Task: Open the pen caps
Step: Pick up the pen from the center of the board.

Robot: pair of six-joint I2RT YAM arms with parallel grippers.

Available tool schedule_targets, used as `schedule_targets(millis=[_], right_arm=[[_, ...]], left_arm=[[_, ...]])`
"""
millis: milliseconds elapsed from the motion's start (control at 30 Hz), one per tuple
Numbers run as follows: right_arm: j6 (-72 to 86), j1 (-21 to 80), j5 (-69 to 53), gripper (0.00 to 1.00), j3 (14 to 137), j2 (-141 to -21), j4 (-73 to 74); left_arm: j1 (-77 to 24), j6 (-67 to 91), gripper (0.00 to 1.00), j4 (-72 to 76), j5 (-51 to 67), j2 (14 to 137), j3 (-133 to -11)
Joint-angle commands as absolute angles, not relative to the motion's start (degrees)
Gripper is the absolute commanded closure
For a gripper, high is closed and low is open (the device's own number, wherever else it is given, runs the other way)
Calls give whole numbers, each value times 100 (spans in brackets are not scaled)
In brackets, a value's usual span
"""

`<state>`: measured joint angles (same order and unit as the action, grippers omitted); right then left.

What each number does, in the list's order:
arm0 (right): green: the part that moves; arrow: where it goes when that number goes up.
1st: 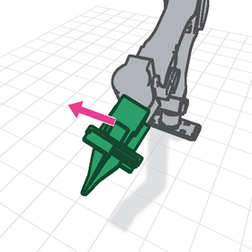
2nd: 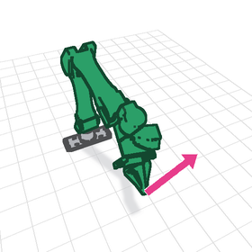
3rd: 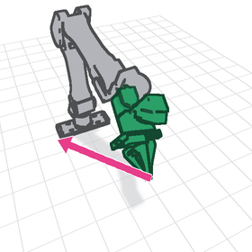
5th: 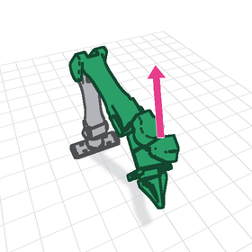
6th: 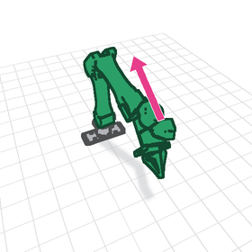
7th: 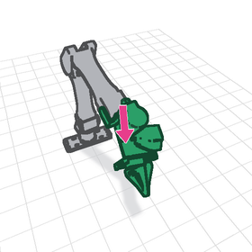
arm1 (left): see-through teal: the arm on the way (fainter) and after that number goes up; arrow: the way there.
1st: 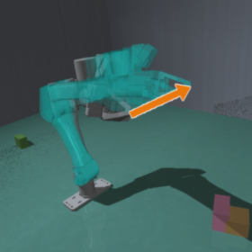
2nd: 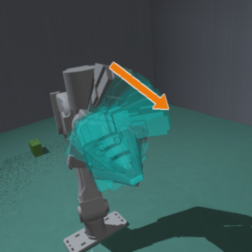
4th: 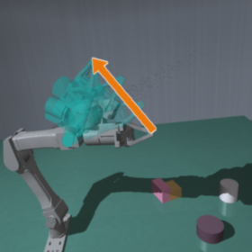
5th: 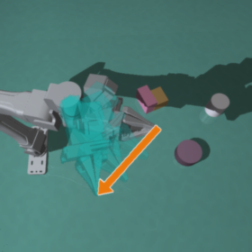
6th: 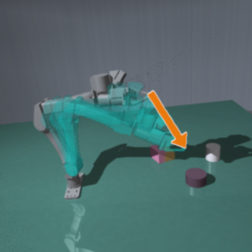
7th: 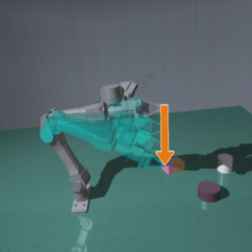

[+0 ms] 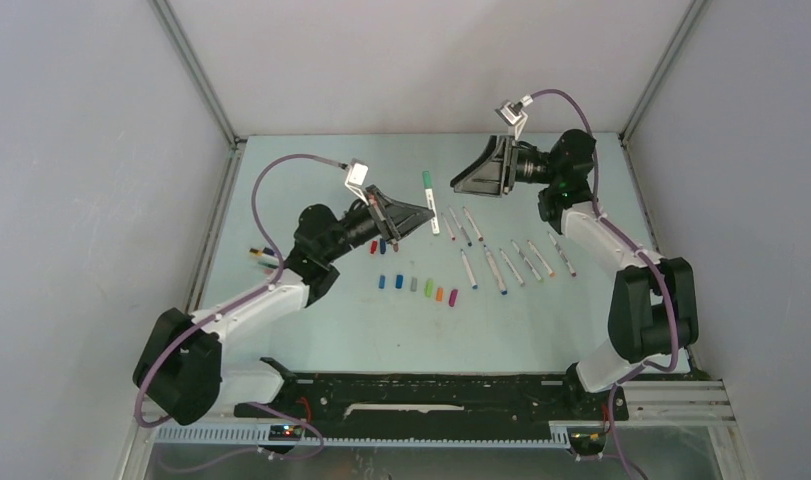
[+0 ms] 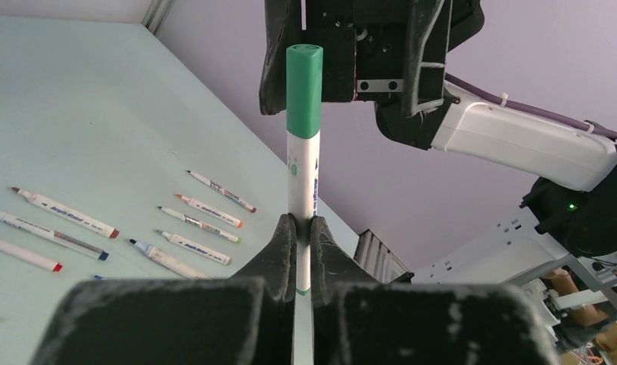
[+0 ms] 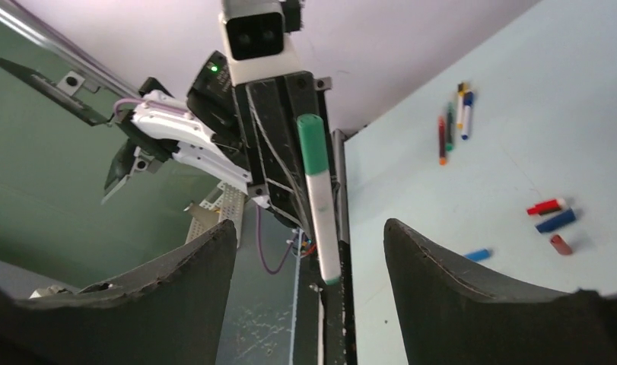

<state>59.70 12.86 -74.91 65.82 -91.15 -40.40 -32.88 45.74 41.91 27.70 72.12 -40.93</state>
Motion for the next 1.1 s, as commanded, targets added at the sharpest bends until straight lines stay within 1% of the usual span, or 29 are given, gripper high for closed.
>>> schedule_targets(millis=[0,67,167,367,500,567,767,800,933,1067], right_arm=[[7035,1492,-7528,27,6560,-9172,-5446],[6713,1646,-7563,28,6559,-9109,-5110],[6040,1814,-7511,29,6559,-8956,-4221],[5521,1870,-7396,32,6557,-8888,-3584],[5232,1925,-7347,37,6557,-8849,-3249],[5106,1964,-7352,42,6557,-8835,-3146],[5155,1989,-7374,65,6557,-8837,-3206],[5204,1994,-7367,67,6561,-8841,-3241],[5485,1988,-7390,67,6563,-8871,-3550],[5919,1973,-7392,63,6557,-8916,-3977]], left_arm=[[-3473,4333,100,4513,2472,7240,-4440],[-3519,4325,100,4522,2438,7255,-4460],[-3574,4332,100,4589,2413,7292,-4484],[-3664,4374,100,4690,2375,7332,-4518],[-3717,4419,100,4746,2303,7354,-4526],[-3727,4429,100,4747,2253,7365,-4531],[-3760,4440,99,4732,2298,7409,-4579],[-3769,4439,98,4733,2313,7412,-4586],[-3771,4430,98,4716,2353,7444,-4610],[-3781,4430,98,4715,2374,7485,-4612]])
